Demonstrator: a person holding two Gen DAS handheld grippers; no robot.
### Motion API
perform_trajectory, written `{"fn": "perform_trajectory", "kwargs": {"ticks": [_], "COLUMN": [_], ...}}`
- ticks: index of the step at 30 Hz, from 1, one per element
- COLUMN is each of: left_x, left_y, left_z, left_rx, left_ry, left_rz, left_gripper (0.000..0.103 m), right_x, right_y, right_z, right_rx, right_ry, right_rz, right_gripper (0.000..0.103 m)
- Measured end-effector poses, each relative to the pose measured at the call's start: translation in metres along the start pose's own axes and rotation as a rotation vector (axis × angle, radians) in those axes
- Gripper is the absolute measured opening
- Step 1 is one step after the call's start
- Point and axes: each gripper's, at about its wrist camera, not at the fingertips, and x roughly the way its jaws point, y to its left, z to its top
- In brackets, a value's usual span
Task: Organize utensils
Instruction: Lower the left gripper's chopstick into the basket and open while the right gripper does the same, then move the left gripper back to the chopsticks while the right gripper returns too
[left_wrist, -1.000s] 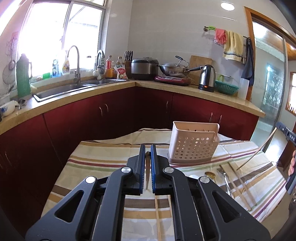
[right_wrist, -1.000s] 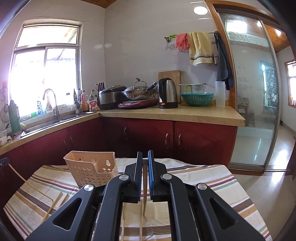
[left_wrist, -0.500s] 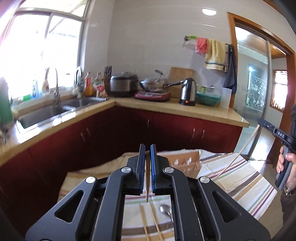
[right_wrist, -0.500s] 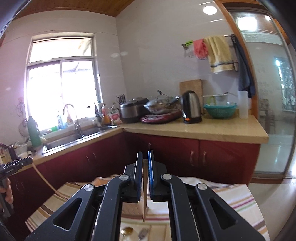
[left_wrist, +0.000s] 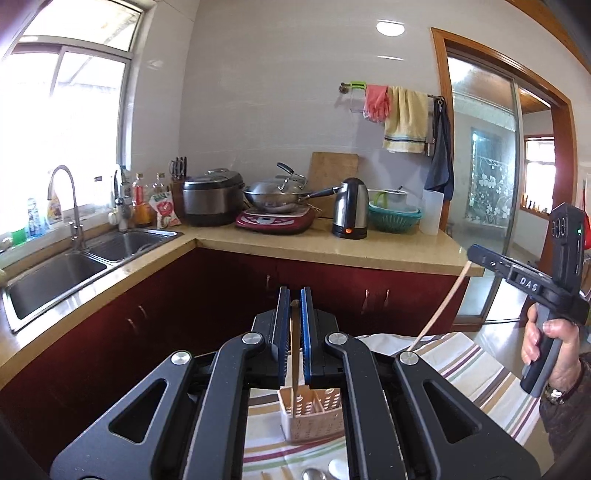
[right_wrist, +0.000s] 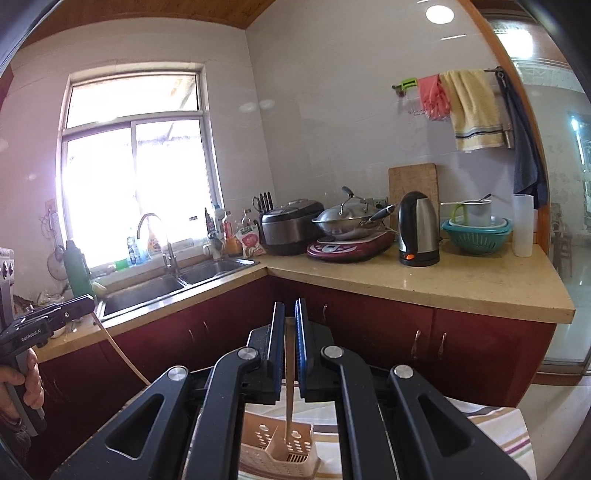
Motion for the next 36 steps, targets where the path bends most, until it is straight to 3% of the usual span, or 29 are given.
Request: {"fn": "perform_trajectory", "kwargs": {"ticks": [9,19,26,28,30,36], "left_x": [0.057,0.118,0.146,0.149,0.151,0.153], "left_y": [0.004,0.028,0.043,0.046,0.048,0.054], "left_z": [-0.003,-0.05,-0.069,-0.072,-0.075,-0.085], "left_rx": [-0.02,-0.091,-0.129,-0.136,-0.142,-0.165], "left_ry": [0.061,0.197,0.239,0.244,0.241,0.246], "left_rz": [-0.024,-0.027,-0.018,-0.017,0.0,0.001], "left_gripper": [0.006,0.006,0.007,0.018,0.046,0.054], "right_x": [0.047,0.102,0.122,0.124,0.127,0.123], "right_y": [-0.009,-0.025,-0.037,-0.039,-0.041,-0.045], "right_z": [-0.02,-0.056,-0.066,-0.065,-0.066,-0.074], "right_rx": [0.029,0.1,0.14,0.149,0.151,0.166], "right_ry": [0.097,0.265,0.284,0.286,0.288,0.278], "right_rz": [0.0,0.04,0.035,0.034,0.031,0.025], "right_gripper": [0.007,0.007,0.007,0.008,0.011,0.037]}}
